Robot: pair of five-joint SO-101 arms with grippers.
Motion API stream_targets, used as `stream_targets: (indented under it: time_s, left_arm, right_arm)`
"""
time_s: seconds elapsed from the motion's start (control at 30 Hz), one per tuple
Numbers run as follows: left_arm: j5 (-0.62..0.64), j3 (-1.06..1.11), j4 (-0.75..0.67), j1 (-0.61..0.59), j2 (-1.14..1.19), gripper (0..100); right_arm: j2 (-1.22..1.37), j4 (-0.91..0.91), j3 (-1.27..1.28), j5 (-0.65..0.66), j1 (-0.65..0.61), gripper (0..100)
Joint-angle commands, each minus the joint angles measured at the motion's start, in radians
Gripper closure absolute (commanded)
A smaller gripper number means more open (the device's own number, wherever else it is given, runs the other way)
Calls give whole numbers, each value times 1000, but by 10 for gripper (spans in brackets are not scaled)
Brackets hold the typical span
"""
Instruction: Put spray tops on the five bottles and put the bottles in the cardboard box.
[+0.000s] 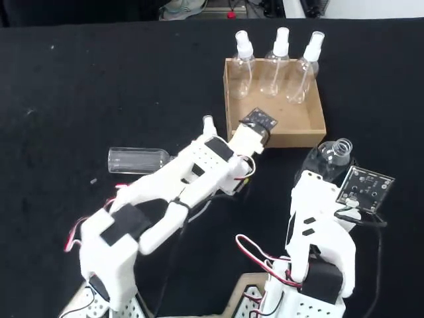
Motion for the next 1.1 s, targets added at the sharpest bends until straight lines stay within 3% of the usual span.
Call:
stream_targets:
  time_s: [0.0,0.2,0.4,0.57,0.83,0.93,1.07]
  left_arm:
    - [-6,12,144,12,-244,960]
    - [-6,162,144,-31,-588,960]
    - [-6,232,123,-213,-951,960]
    - [3,318,-23,-395,-1235,959]
    - [12,542,-408,-406,-1614,957]
    - [149,604,-551,-406,-1703,956]
    - [324,624,-632,-406,-1755,956]
  right_arm:
    - [-82,-6,-47,-6,12,855]
    - [-82,-6,-53,-5,-2,855]
    - [-82,-8,-51,3,-196,855]
    - [-81,-57,-48,5,-443,855]
    - [-81,-157,-47,144,-770,855]
    - [-73,-241,-38,137,-801,855]
    - [-82,-273,18,135,-824,855]
